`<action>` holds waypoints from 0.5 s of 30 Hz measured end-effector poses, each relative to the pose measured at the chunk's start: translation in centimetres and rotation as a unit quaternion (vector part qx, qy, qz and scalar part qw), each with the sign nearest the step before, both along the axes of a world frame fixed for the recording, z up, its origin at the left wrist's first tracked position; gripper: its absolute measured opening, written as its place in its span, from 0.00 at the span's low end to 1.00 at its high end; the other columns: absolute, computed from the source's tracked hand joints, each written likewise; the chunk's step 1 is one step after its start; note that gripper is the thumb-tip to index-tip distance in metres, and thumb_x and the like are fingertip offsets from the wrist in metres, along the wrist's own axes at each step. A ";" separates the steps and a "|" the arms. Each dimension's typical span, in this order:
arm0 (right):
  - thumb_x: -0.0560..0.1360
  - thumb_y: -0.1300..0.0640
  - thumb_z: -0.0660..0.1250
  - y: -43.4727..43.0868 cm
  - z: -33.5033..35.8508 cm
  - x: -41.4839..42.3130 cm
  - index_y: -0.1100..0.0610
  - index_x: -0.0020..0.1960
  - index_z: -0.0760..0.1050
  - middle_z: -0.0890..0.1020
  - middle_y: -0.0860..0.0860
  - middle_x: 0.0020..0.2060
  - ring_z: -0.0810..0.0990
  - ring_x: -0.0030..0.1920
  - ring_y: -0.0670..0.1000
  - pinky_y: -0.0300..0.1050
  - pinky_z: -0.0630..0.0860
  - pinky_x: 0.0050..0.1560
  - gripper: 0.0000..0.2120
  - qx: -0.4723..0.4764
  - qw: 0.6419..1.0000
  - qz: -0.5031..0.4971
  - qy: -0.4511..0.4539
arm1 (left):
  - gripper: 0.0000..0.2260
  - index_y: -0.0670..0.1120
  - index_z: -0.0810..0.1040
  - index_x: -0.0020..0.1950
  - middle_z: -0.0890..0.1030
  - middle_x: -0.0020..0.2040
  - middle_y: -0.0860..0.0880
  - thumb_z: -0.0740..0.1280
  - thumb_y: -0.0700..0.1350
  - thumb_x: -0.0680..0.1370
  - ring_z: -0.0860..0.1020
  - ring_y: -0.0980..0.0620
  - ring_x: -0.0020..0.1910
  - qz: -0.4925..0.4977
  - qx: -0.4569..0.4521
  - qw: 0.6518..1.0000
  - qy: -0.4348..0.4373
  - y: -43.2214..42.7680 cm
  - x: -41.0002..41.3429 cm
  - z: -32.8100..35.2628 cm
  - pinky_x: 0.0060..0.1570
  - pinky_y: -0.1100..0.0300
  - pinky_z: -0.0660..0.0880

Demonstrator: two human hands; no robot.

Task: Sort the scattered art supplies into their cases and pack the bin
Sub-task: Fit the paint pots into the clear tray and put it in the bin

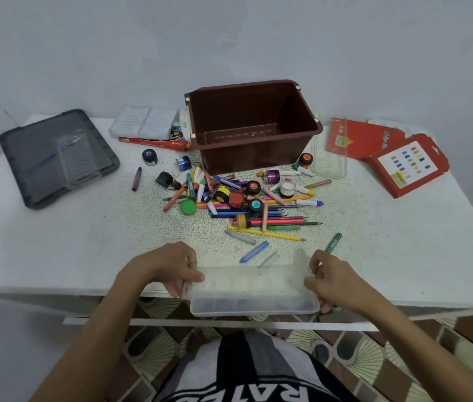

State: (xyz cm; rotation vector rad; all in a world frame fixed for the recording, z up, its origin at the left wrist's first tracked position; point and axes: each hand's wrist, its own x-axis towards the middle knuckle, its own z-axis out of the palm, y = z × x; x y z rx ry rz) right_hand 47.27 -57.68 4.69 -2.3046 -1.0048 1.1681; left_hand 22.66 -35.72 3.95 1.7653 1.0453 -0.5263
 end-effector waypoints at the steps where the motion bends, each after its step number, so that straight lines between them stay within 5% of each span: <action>1: 0.74 0.61 0.66 0.0 0.0 0.0 0.60 0.49 0.68 0.81 0.61 0.35 0.82 0.26 0.57 0.44 0.75 0.26 0.08 -0.007 1.000 -0.001 0.007 | 0.10 0.41 0.75 0.44 0.83 0.42 0.34 0.74 0.43 0.75 0.83 0.45 0.32 -0.002 0.001 1.000 0.002 0.0 0.0 0.0 0.32 0.58 0.80; 8: 0.75 0.62 0.66 0.1 0.3 -0.2 0.61 0.50 0.67 0.81 0.61 0.37 0.83 0.28 0.58 0.40 0.72 0.24 0.08 -0.011 1.000 -0.007 0.026 | 0.10 0.41 0.74 0.45 0.84 0.39 0.38 0.75 0.43 0.75 0.84 0.46 0.33 -0.007 0.014 1.000 0.013 0.2 0.2 0.0 0.32 0.58 0.80; 15: 0.75 0.61 0.65 -0.4 -0.1 0.3 0.61 0.51 0.67 0.82 0.64 0.36 0.83 0.30 0.61 0.58 0.82 0.36 0.08 -0.048 0.998 0.025 0.035 | 0.11 0.40 0.76 0.46 0.84 0.40 0.37 0.75 0.45 0.74 0.84 0.45 0.34 -0.031 -0.012 0.999 0.019 0.1 0.3 -0.5 0.34 0.58 0.80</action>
